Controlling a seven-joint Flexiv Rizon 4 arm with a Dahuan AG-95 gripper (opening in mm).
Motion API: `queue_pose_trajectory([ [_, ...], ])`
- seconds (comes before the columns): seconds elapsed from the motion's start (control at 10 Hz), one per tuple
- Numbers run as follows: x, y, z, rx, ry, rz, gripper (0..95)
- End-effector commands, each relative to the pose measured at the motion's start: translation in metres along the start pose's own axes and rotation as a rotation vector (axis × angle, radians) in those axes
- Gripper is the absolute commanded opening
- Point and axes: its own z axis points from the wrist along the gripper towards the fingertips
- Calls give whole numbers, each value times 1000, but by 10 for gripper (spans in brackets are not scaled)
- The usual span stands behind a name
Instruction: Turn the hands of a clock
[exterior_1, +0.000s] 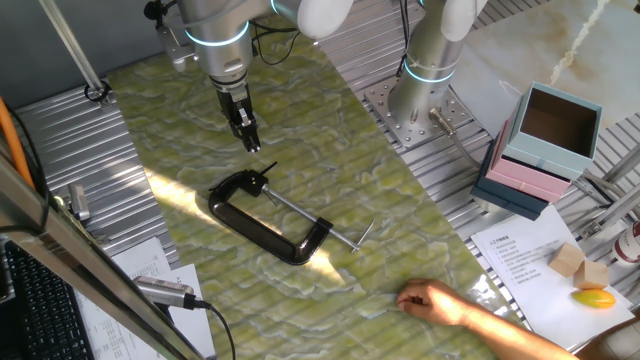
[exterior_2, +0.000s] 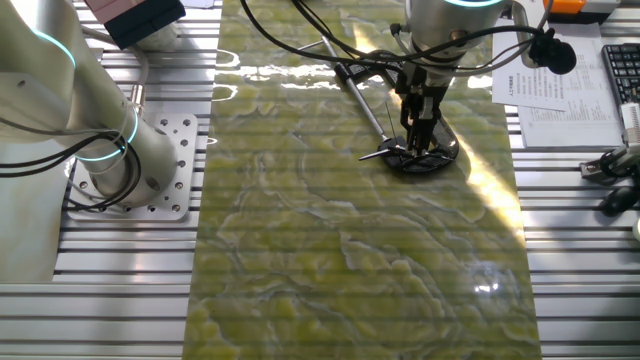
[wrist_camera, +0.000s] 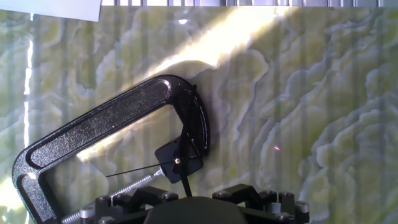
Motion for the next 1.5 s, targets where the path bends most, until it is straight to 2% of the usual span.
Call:
queue_pose_trajectory([
  [0.1,0,0,0,-30,51,-114,0],
  [1.0,-1,1,-1,-8,56,-133,0],
  [1.5,-14,0,5,-8,57,-152,0],
])
